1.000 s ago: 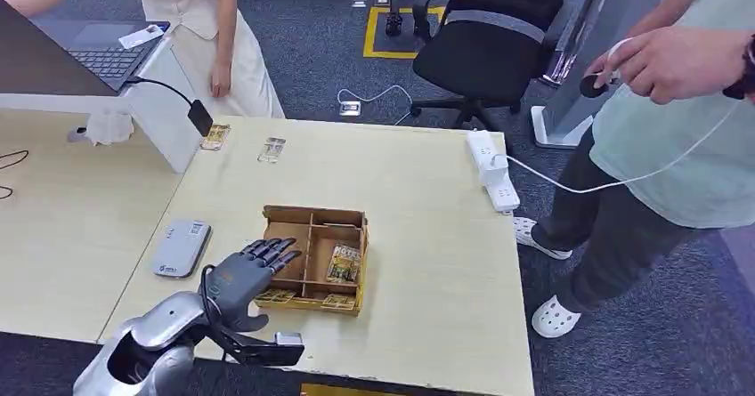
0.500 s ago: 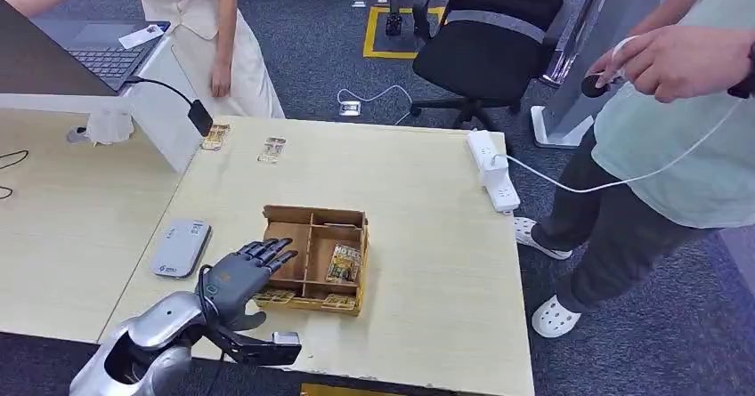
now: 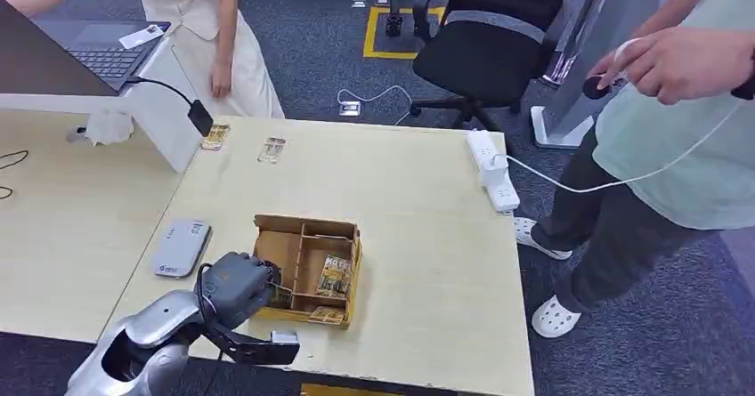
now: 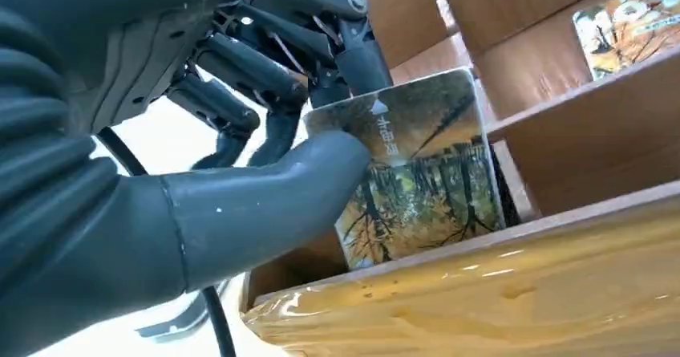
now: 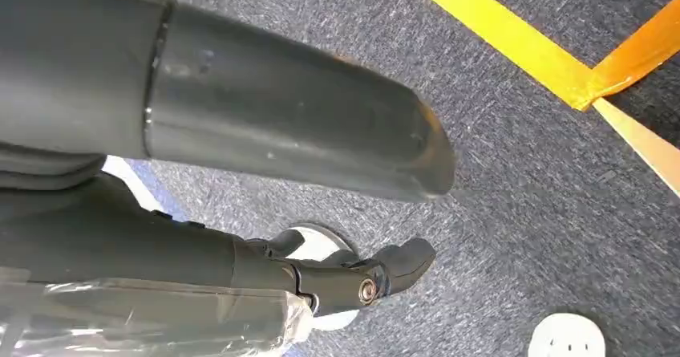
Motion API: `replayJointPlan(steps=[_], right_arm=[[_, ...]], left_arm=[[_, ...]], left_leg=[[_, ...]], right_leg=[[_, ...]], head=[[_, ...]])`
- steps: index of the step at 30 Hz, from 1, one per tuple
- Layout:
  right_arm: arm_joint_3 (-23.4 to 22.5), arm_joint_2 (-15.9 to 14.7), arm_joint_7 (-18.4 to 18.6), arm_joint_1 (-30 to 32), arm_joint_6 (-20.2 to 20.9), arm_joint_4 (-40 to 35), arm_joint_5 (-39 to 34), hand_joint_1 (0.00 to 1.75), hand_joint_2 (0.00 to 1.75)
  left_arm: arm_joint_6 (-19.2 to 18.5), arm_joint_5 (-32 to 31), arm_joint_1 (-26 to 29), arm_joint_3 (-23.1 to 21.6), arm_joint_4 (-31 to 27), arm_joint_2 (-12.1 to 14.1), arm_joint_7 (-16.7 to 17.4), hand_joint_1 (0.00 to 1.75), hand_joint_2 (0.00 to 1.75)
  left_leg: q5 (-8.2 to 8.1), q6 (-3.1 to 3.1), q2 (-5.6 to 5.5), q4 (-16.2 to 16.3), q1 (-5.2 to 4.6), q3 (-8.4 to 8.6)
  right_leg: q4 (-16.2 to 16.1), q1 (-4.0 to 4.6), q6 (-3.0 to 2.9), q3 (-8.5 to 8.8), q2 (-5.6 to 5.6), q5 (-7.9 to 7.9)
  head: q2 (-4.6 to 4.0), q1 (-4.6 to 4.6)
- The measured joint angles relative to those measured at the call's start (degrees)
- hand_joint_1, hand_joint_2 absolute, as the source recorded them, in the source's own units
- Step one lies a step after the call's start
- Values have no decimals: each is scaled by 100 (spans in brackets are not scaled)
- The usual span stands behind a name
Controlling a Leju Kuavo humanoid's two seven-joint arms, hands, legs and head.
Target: Pass the card to the sensor for recognition and then transmit it.
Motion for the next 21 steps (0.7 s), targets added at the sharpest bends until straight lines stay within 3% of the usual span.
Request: replayJointPlan(steps=[21], right_arm=[[0, 0, -2, 0, 0, 4, 0, 0, 0]], left_arm=[[2, 4, -4, 0, 22, 28, -9, 175, 175]], left_leg=[[0, 0, 0, 0, 0, 0]], right_leg=[[0, 0, 0, 0, 0, 0]], head=[[0, 0]])
